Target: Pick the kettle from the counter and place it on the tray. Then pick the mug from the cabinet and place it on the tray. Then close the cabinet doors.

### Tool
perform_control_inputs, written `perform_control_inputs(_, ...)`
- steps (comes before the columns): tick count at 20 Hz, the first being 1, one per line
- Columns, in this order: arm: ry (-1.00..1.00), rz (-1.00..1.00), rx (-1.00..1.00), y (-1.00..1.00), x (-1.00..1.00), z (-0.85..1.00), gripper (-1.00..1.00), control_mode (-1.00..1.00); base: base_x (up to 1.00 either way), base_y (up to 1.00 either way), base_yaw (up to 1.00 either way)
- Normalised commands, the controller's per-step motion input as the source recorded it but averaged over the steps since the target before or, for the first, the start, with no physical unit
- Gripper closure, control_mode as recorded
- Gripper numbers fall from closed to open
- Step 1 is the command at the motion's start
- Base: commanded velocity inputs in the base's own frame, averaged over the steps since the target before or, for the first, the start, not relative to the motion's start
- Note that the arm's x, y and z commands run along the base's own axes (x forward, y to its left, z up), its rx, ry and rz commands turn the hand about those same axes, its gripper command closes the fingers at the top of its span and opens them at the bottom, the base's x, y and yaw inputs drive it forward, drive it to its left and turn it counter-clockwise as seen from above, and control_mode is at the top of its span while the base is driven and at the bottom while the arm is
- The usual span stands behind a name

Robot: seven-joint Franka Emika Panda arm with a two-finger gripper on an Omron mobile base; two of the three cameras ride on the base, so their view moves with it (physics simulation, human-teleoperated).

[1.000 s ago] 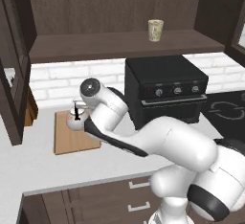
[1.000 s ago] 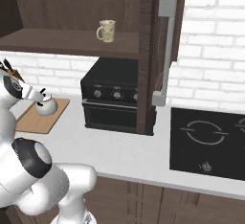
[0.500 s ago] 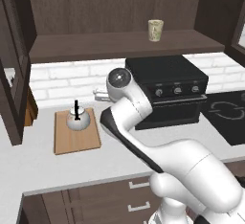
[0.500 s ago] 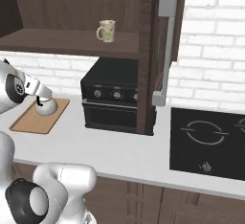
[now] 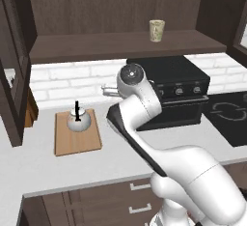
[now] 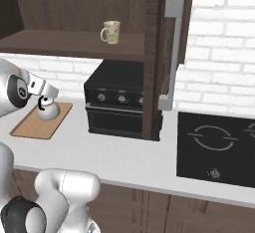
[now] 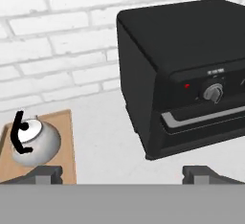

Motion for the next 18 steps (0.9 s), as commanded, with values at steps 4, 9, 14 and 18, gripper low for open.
perform_control_inputs(4,0.00,-0.10,-0.07,-1.00,0.00,0.82,-1.00,-1.00,0.00,0.00,0.00)
perform_control_inputs(9,-0.02,-0.05,-0.04,-0.83,0.00,0.49,-1.00,-1.00,0.00,0.00,0.00)
perform_control_inputs(14,-0.08,0.00,-0.08,-0.37,0.06,0.06,-1.00,-1.00,0.00,0.00,0.00)
perform_control_inputs(18,-0.03,0.00,0.00,0.00,0.07,0.48,-1.00,-1.00,0.00,0.00,0.00)
